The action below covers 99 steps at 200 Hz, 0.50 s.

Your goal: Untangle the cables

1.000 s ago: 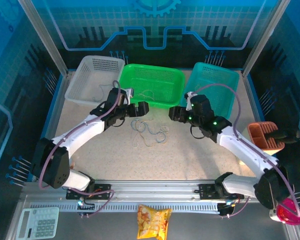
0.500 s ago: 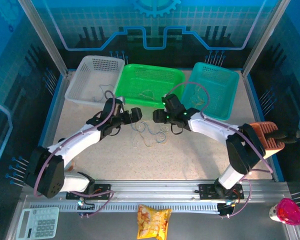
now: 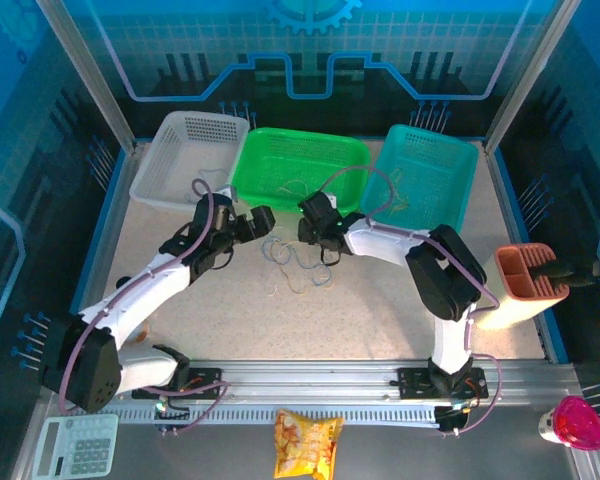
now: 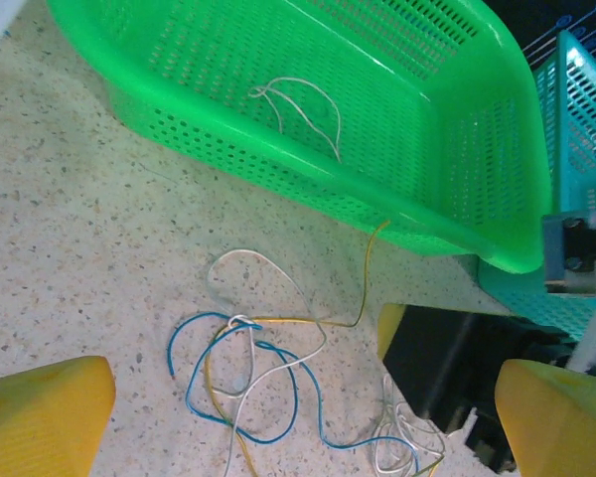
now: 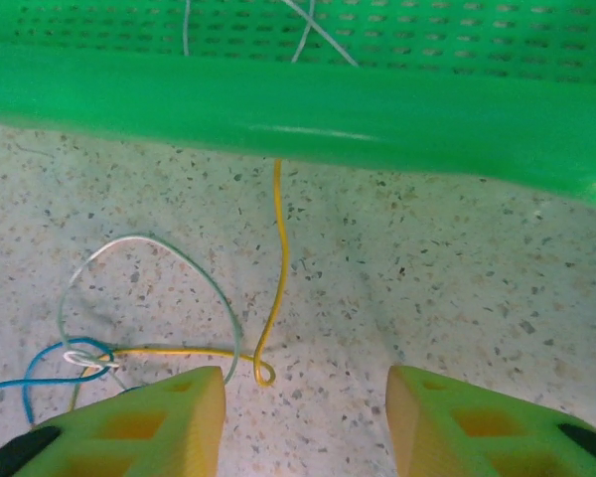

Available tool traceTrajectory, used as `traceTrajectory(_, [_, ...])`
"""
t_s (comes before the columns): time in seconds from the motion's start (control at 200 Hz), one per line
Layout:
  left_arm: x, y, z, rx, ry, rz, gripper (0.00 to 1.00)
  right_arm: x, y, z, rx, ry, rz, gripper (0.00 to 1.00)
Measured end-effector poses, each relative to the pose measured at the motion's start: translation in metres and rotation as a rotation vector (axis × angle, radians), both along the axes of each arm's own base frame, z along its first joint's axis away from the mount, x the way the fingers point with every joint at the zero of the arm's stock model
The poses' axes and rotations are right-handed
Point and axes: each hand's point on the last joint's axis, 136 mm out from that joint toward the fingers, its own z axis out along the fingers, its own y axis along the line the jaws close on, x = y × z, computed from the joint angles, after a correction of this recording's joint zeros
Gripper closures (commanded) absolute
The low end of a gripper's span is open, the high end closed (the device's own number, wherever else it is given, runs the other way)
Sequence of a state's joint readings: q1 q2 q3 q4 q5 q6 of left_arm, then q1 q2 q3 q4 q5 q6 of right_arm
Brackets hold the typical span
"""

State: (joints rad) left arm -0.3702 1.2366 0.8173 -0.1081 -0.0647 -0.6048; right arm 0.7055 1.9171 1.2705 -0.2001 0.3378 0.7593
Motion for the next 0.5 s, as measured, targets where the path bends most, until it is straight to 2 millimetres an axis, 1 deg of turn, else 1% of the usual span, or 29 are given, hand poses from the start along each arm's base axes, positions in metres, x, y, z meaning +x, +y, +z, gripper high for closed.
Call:
traceTrajectory(0.125, [0.000,0.005,0.005,-0.007,-0.012,0.013,0.01,0.004,0.003,-0.009,-0.012,0.006,-0.011,0.61])
traceTrajectory(0.31, [-0.001,0.008,0.012,-0.023,-0.025,0.021,0.01,0.008,0.006,-0.019,-0.023,0.014,-0.026,0.63])
traceTrajectory(0.43, [-0.001,0.009,0.011,-0.032,-0.019,0.023,0.01,0.012,0.010,-0.024,-0.023,0.018,-0.028,0.66])
traceTrajectory(0.495, [-0.002,0.010,0.010,-0.034,-0.010,0.024,0.01,0.015,0.012,-0.027,-0.022,0.018,-0.028,0.69])
